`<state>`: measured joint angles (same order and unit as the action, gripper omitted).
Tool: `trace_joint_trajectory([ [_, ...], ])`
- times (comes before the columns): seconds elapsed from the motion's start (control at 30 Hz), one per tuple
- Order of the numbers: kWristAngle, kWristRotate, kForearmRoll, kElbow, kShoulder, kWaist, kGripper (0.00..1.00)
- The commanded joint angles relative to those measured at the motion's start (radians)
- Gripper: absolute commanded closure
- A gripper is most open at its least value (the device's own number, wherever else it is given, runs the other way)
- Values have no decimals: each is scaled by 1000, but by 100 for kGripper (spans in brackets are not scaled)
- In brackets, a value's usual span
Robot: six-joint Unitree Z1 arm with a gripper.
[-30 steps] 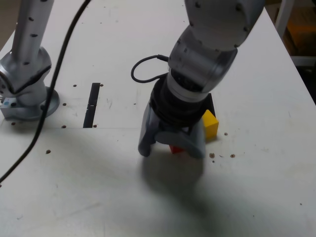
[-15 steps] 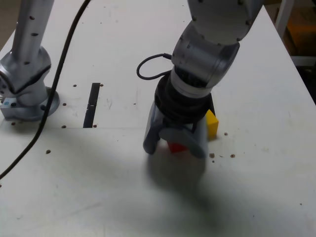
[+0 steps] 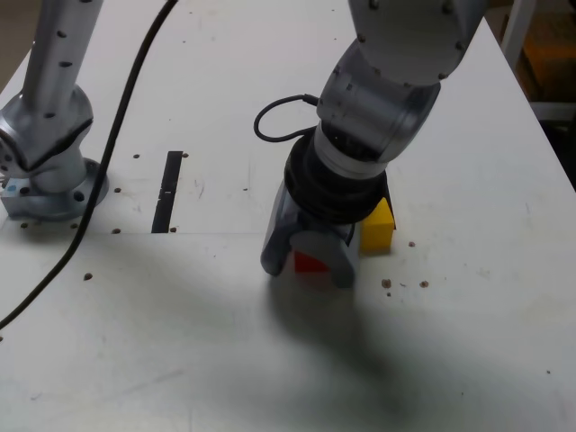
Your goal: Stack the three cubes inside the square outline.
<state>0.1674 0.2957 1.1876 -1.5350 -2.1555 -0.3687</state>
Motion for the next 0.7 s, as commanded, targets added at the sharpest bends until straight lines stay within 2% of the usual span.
trace_joint_trajectory([
  [0.0,-3,-2,-1,-6,-9,3,47],
  [0.13,-5,-10,-1,-17,-23,6,58],
  [0.4,-4,-12,13,-37,-29,7,72],
  [0.5,-6,-3,42,-54,-20,6,75],
  [0.67,-36,24,137,-130,13,-15,76],
])
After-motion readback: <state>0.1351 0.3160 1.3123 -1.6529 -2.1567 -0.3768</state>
